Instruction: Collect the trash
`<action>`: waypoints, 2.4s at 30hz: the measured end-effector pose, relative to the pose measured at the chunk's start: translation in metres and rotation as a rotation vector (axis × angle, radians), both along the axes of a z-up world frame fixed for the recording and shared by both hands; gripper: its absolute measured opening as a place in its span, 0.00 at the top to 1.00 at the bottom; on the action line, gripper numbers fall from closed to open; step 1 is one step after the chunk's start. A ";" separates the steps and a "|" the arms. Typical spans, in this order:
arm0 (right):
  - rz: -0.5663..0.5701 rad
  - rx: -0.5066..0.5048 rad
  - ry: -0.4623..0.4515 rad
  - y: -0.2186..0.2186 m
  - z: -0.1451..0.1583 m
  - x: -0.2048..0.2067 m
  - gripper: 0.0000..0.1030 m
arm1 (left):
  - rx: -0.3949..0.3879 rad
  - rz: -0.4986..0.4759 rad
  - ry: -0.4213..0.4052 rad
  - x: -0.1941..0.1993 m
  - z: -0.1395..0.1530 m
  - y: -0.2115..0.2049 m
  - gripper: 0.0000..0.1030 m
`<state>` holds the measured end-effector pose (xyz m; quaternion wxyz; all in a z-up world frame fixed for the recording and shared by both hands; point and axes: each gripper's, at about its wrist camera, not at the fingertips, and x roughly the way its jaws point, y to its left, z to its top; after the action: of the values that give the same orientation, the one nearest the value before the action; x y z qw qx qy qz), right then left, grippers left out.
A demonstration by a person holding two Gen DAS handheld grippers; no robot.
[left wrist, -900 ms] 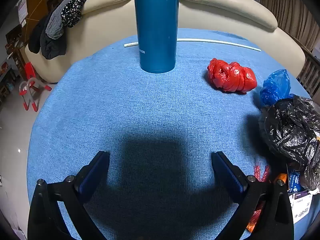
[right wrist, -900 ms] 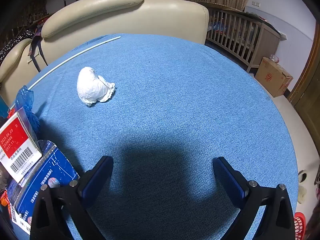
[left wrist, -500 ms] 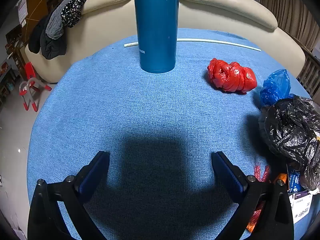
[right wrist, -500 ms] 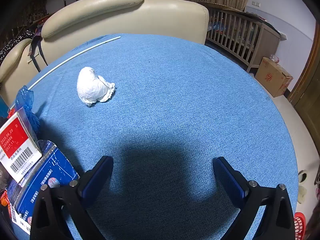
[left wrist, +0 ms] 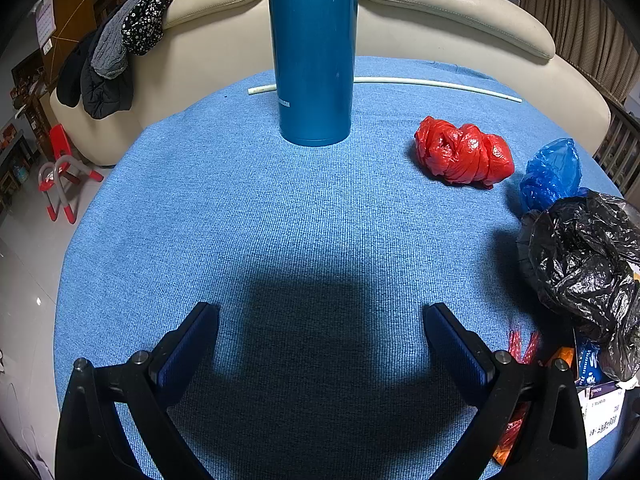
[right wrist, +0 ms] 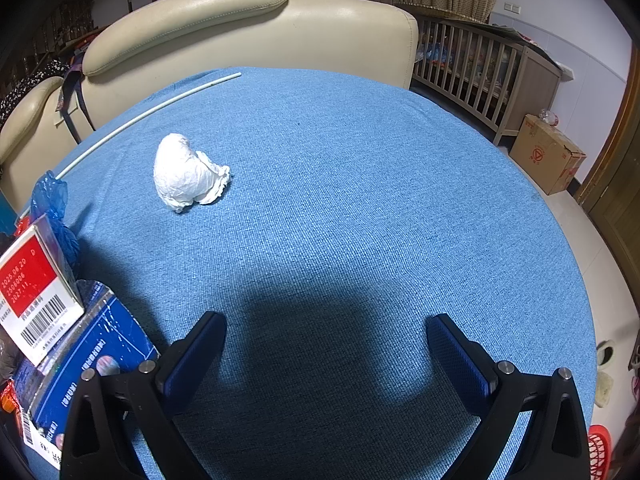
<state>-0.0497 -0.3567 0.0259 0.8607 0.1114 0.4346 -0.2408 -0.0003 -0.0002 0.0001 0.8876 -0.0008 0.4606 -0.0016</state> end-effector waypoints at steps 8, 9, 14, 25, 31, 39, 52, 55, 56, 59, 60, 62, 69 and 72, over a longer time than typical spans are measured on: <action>0.043 -0.042 -0.035 0.014 0.025 -0.033 0.00 | -0.034 -0.045 -0.052 -0.017 0.016 0.005 0.00; 0.046 -0.047 -0.056 0.016 0.032 -0.040 0.00 | -0.036 -0.053 -0.066 -0.023 0.021 0.004 0.00; 0.096 0.003 -0.115 0.038 0.049 -0.077 0.00 | -0.045 -0.103 -0.108 -0.056 0.041 -0.003 0.00; 0.186 0.063 -0.156 0.096 0.060 -0.130 0.00 | -0.059 -0.151 -0.156 -0.114 0.069 -0.013 0.00; 0.195 0.087 -0.196 0.111 0.070 -0.160 0.00 | -0.066 -0.165 -0.192 -0.134 0.083 -0.010 0.00; 0.228 0.105 -0.216 0.129 0.075 -0.180 0.00 | -0.072 -0.185 -0.214 -0.152 0.093 -0.010 0.00; 0.262 0.094 -0.240 0.148 0.079 -0.195 0.00 | -0.070 -0.195 -0.238 -0.165 0.101 -0.010 0.00; 0.261 0.092 -0.241 0.148 0.080 -0.196 0.00 | -0.069 -0.198 -0.243 -0.167 0.102 -0.011 0.00; 0.262 0.092 -0.242 0.149 0.080 -0.196 0.00 | -0.069 -0.199 -0.243 -0.167 0.102 -0.011 0.00; 0.270 0.087 -0.242 0.152 0.080 -0.197 0.00 | -0.068 -0.200 -0.243 -0.168 0.102 -0.011 0.00; 0.273 0.086 -0.241 0.153 0.080 -0.197 0.00 | -0.069 -0.200 -0.243 -0.168 0.101 -0.011 0.00; 0.276 0.084 -0.240 0.154 0.079 -0.198 0.00 | -0.068 -0.199 -0.243 -0.168 0.101 -0.011 0.00; 0.286 0.086 -0.236 0.159 0.077 -0.198 0.00 | -0.069 -0.200 -0.234 -0.168 0.096 -0.012 0.00; 0.293 0.087 -0.232 0.161 0.076 -0.197 0.00 | -0.068 -0.201 -0.231 -0.168 0.094 -0.012 0.00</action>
<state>-0.2470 -0.1955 0.1018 0.9253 0.1110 0.3539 -0.0795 -0.1681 -0.0124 0.0945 0.9295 0.0153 0.3530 -0.1059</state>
